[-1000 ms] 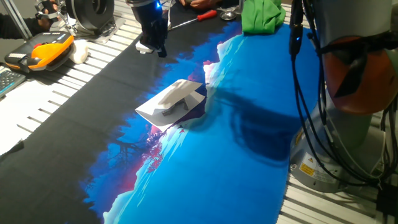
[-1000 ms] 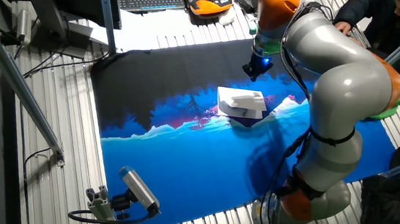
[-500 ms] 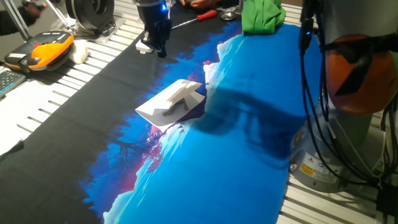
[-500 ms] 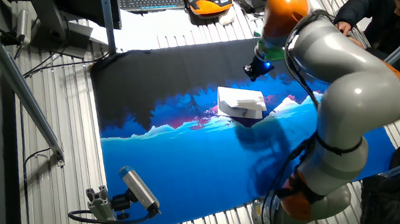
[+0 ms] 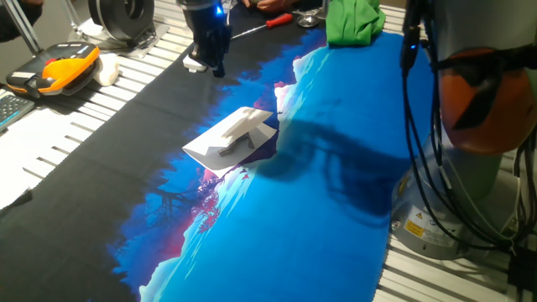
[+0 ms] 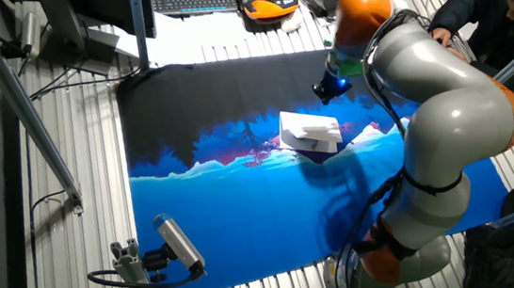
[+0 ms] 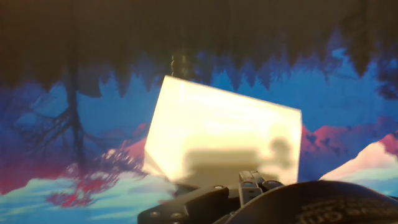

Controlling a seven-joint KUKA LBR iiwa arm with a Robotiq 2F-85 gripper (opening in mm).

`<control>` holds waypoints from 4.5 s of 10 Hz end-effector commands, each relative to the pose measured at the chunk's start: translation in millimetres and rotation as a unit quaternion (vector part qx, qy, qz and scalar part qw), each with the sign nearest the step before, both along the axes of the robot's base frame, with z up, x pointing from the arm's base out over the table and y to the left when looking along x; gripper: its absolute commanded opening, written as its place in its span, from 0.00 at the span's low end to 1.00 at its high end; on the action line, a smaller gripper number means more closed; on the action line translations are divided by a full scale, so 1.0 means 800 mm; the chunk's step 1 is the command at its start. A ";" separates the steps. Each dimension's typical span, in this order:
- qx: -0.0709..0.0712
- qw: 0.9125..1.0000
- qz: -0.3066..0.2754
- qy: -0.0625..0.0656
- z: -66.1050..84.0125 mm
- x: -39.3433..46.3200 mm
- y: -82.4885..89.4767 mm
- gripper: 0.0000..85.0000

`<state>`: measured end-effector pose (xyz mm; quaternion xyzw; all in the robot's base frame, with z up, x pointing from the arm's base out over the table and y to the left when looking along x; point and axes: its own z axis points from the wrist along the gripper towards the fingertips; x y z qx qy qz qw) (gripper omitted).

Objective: Unfold a piece of paper

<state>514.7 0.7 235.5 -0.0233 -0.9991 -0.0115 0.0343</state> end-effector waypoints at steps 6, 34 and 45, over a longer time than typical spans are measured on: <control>0.015 0.999 0.039 0.010 0.000 0.000 0.000 0.00; -0.003 0.999 0.022 -0.044 -0.171 -0.081 0.031 0.00; 0.004 0.998 0.027 -0.062 -0.195 -0.075 0.032 0.00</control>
